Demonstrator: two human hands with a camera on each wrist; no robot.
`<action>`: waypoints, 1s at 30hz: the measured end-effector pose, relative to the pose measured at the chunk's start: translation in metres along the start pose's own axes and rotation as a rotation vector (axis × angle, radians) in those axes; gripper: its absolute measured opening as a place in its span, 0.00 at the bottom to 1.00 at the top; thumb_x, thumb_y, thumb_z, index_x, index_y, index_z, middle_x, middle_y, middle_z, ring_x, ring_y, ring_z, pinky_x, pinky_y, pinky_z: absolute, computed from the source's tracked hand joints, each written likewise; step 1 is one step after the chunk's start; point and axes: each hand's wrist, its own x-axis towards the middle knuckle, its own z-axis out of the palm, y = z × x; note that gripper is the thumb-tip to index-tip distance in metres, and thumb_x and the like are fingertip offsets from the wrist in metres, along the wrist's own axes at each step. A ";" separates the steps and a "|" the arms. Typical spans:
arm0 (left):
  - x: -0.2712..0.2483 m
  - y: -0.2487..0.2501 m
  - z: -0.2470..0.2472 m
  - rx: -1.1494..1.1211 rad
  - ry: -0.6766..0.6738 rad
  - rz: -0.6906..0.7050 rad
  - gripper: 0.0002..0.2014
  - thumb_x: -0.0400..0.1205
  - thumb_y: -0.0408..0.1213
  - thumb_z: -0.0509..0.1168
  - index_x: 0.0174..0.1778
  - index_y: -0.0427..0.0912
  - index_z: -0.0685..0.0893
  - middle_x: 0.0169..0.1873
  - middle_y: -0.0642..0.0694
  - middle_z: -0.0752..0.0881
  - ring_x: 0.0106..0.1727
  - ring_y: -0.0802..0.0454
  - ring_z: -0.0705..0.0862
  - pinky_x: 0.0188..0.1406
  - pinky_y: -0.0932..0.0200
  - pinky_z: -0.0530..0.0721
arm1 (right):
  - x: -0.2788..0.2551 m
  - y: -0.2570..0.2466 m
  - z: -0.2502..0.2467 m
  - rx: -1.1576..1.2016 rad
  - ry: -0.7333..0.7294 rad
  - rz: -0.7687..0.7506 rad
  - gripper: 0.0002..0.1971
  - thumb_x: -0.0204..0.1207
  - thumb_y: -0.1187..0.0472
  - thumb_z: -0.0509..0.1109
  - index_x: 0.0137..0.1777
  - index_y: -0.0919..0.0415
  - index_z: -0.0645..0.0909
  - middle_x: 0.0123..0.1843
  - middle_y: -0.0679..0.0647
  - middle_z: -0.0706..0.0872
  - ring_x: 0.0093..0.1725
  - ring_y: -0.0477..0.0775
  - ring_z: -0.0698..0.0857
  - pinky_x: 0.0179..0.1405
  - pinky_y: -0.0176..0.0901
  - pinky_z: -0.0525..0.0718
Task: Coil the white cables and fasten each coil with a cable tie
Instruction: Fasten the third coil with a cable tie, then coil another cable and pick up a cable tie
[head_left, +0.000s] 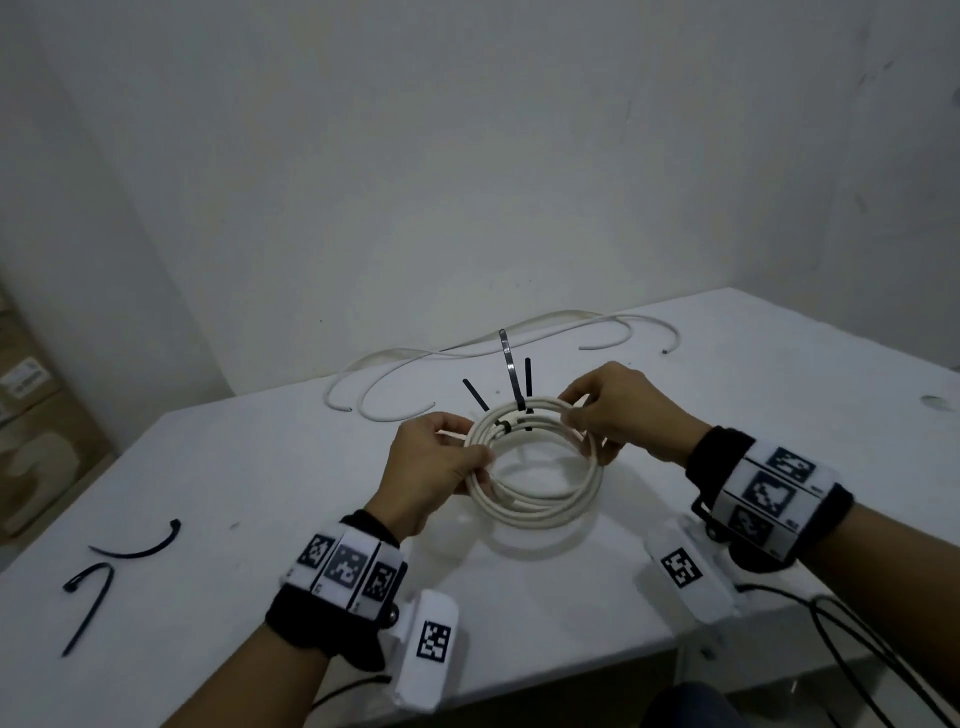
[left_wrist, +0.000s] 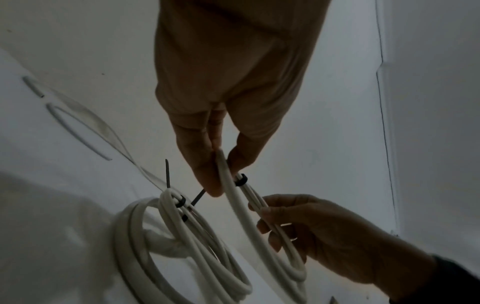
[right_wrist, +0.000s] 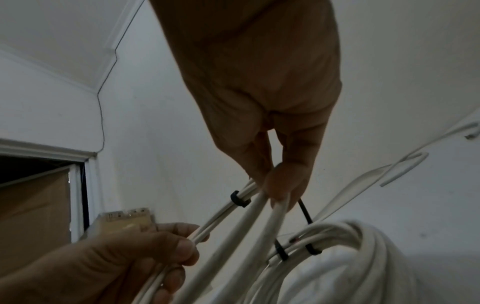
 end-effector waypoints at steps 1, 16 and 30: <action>0.007 0.001 0.001 0.043 0.012 0.016 0.11 0.72 0.20 0.72 0.49 0.28 0.82 0.28 0.36 0.85 0.22 0.47 0.85 0.27 0.54 0.87 | 0.008 -0.002 -0.001 -0.040 0.007 0.006 0.06 0.75 0.70 0.68 0.49 0.65 0.86 0.32 0.65 0.88 0.22 0.53 0.85 0.18 0.37 0.83; 0.058 -0.024 0.017 0.713 -0.093 0.131 0.08 0.80 0.42 0.68 0.39 0.43 0.85 0.32 0.46 0.83 0.37 0.47 0.82 0.37 0.53 0.82 | 0.063 0.023 0.014 -0.526 -0.140 0.153 0.14 0.78 0.65 0.64 0.61 0.61 0.82 0.38 0.55 0.81 0.43 0.63 0.89 0.30 0.46 0.89; 0.055 -0.014 0.018 0.764 -0.040 0.143 0.29 0.82 0.56 0.62 0.51 0.27 0.79 0.51 0.33 0.86 0.57 0.37 0.83 0.48 0.49 0.80 | 0.055 0.015 0.006 -0.593 -0.134 0.140 0.22 0.78 0.47 0.68 0.66 0.61 0.74 0.39 0.57 0.85 0.38 0.59 0.88 0.36 0.47 0.88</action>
